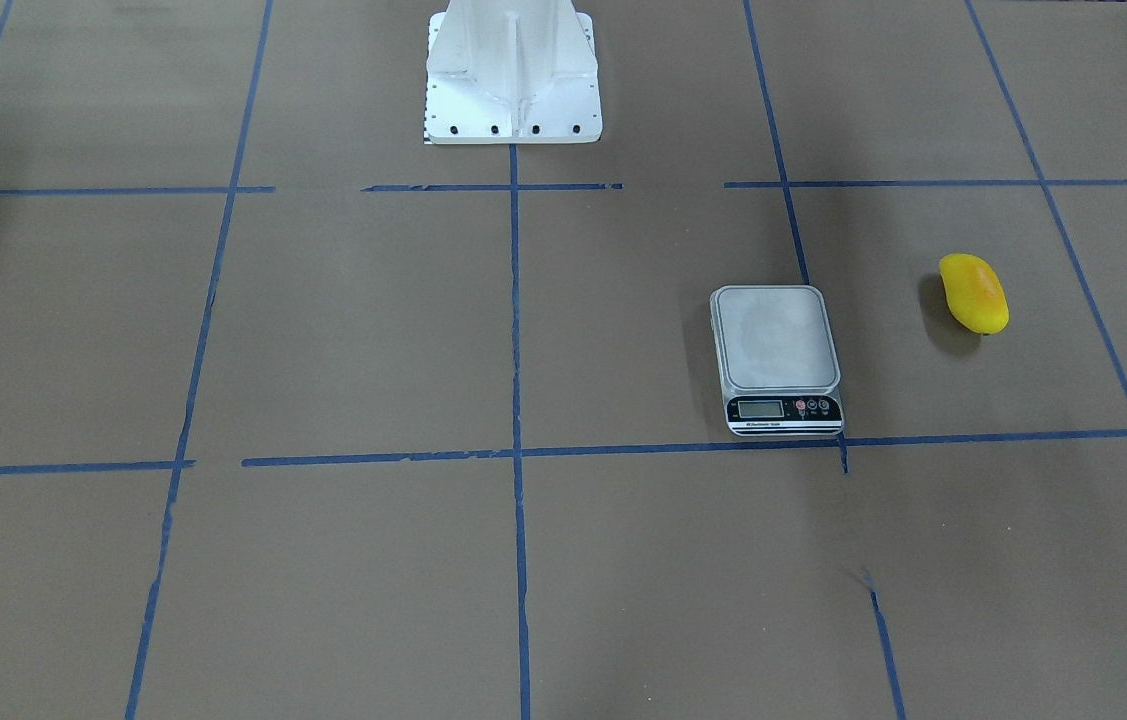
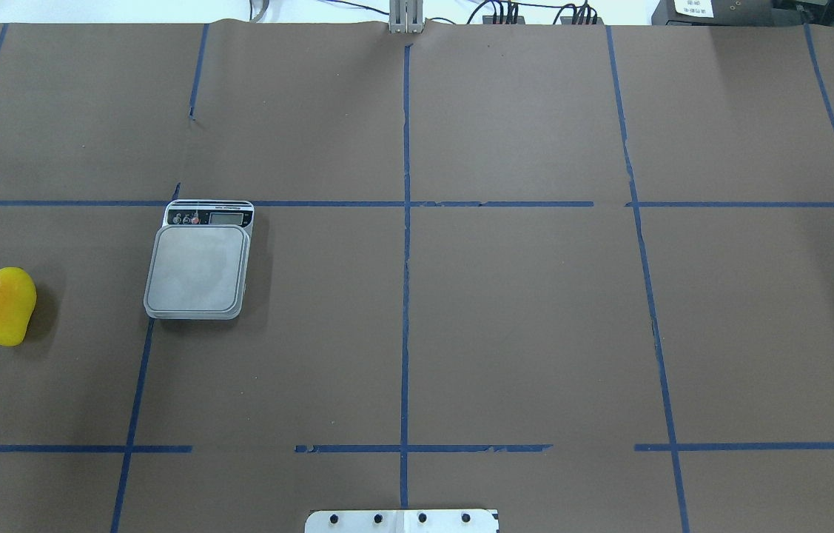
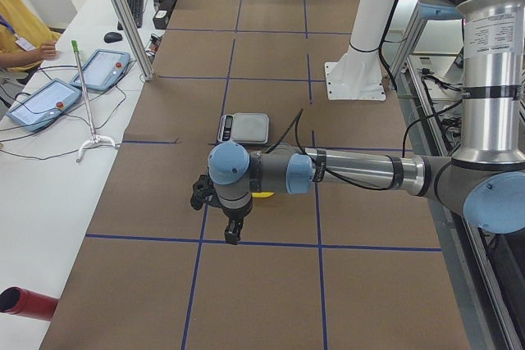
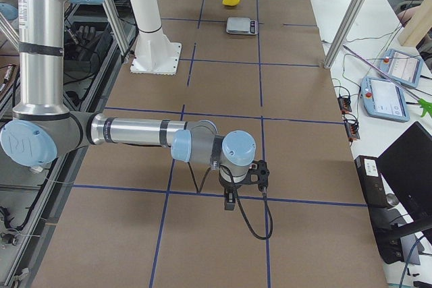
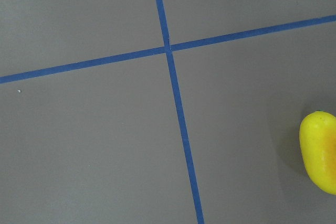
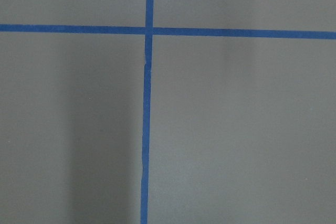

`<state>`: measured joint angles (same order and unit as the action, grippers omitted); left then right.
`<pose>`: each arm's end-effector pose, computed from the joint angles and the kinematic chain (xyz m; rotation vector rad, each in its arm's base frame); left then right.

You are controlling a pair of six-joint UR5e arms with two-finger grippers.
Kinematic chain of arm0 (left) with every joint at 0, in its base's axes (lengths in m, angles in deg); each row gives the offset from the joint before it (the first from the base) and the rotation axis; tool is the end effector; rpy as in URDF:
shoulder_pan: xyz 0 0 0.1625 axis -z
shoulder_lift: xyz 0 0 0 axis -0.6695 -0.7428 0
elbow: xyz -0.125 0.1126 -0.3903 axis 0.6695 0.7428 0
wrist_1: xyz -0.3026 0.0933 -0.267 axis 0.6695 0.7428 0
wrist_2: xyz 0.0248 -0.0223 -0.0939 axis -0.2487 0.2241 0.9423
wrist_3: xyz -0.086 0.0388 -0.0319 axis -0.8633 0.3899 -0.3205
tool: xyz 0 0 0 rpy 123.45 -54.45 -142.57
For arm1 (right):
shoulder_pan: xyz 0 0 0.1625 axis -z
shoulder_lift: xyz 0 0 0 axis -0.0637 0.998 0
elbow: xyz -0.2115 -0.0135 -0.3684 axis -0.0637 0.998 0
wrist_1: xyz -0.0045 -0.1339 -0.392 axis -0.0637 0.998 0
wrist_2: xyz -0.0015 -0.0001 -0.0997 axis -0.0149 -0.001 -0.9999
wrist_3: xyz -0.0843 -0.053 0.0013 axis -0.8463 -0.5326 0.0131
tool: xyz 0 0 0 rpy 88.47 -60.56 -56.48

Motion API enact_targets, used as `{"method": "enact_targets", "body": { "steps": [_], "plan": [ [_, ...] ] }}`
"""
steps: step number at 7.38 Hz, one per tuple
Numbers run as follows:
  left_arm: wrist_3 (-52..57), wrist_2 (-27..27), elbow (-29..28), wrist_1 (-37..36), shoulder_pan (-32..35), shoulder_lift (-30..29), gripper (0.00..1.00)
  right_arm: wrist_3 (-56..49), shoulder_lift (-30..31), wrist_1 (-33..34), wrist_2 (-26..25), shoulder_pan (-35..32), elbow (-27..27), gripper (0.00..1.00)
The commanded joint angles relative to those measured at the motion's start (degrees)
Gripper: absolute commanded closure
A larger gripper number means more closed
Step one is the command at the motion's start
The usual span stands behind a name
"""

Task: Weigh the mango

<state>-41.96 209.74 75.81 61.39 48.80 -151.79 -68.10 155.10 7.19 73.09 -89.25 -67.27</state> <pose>-0.0676 -0.4526 0.6234 0.0770 0.8090 0.1702 0.0860 -0.4432 0.6648 -0.0289 -0.7825 -0.0299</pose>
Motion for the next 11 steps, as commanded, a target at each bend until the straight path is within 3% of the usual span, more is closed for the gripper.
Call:
{"method": "enact_targets", "body": {
  "steps": [1, 4, 6, 7, 9, 10, 11],
  "plan": [
    [-0.14, -0.17, 0.17, -0.36, 0.92, -0.40, 0.00, 0.00, 0.00, 0.00, 0.00, 0.00, 0.00, 0.00],
    [0.30, -0.27, 0.00, 1.82, 1.11, -1.28, 0.00, 0.00, 0.00, 0.00, 0.00, 0.00, 0.00, 0.00],
    [-1.27, -0.19, -2.19, 9.43, 0.15, -1.54, 0.00, 0.00, 0.00, 0.00, 0.00, 0.00, 0.00, 0.00],
    [-13.55, 1.91, -1.77, 16.62, -3.86, -1.37, 0.00, 0.00, 0.00, 0.00, 0.00, 0.00, 0.00, 0.00],
    [-34.75, 0.71, -1.41, 27.71, -14.75, -1.02, 0.00, 0.00, 0.00, 0.00, 0.00, 0.00, 0.00, 0.00],
    [-40.77, -1.47, -1.41, 32.37, -20.28, -0.23, 0.00, 0.00, 0.00, 0.00, 0.00, 0.00, 0.00, 0.00],
    [-50.58, -7.76, -0.72, 36.77, -26.43, 0.30, 0.00, 0.00, 0.00, 0.00, 0.00, 0.00, 0.00, 0.00]
  ]
}}
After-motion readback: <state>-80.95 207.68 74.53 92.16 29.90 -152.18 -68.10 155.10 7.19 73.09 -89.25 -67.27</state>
